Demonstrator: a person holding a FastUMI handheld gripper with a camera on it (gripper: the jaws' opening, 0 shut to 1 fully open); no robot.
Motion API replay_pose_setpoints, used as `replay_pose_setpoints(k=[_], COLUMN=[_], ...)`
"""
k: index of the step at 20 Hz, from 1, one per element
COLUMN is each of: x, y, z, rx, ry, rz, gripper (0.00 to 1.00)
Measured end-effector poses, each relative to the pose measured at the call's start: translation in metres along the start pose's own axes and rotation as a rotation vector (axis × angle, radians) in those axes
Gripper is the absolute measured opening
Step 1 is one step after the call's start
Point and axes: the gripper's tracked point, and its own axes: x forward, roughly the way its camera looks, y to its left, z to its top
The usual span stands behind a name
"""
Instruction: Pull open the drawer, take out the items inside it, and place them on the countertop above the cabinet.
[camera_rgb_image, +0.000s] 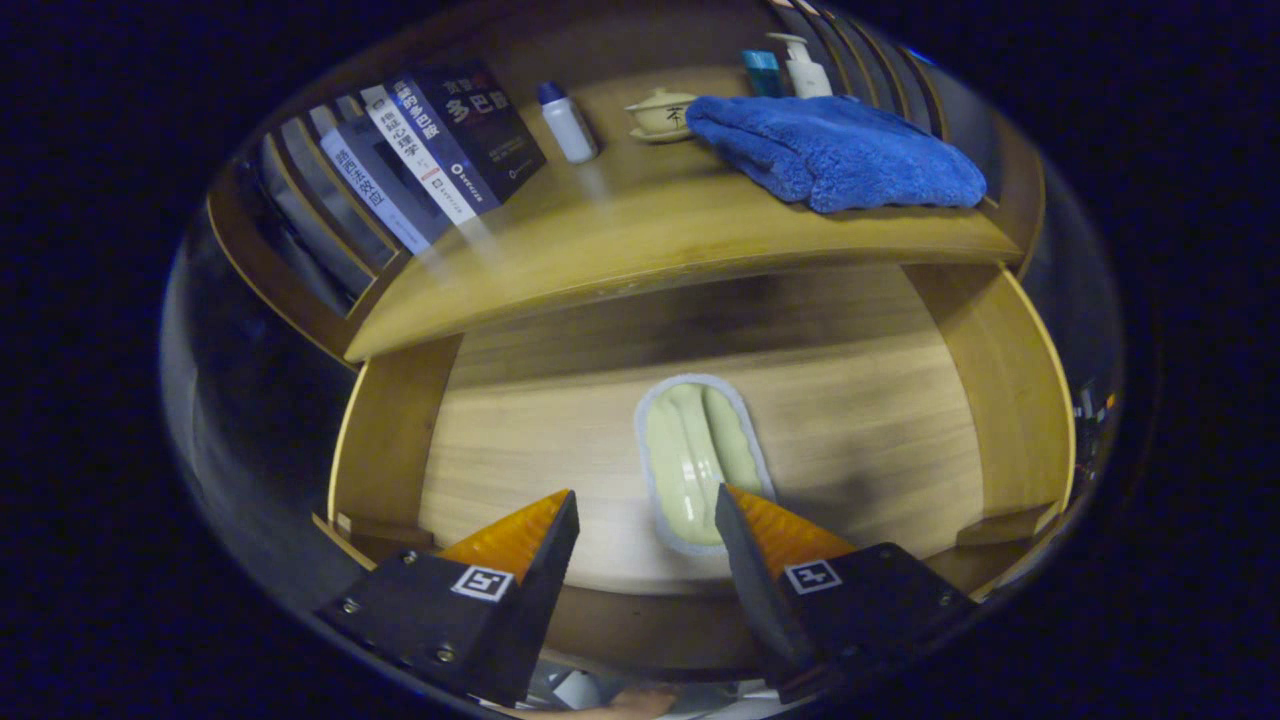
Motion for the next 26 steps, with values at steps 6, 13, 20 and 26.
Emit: replay_pose_setpoints(k=[6,13,20,26], x=[0.02,0.042,0.031,-0.01], y=[-0.033,-0.036,-0.036,-0.026], z=[0.021,0.017,0.027,0.05], rx=[-0.081,-0.152,-0.117,-0.129], ry=[-0.078,-0.076,-0.133,-0.27], rz=[-0.148,-0.191,-0.117,-0.052], gripper=[0.67,0.21,0.21,0.21])
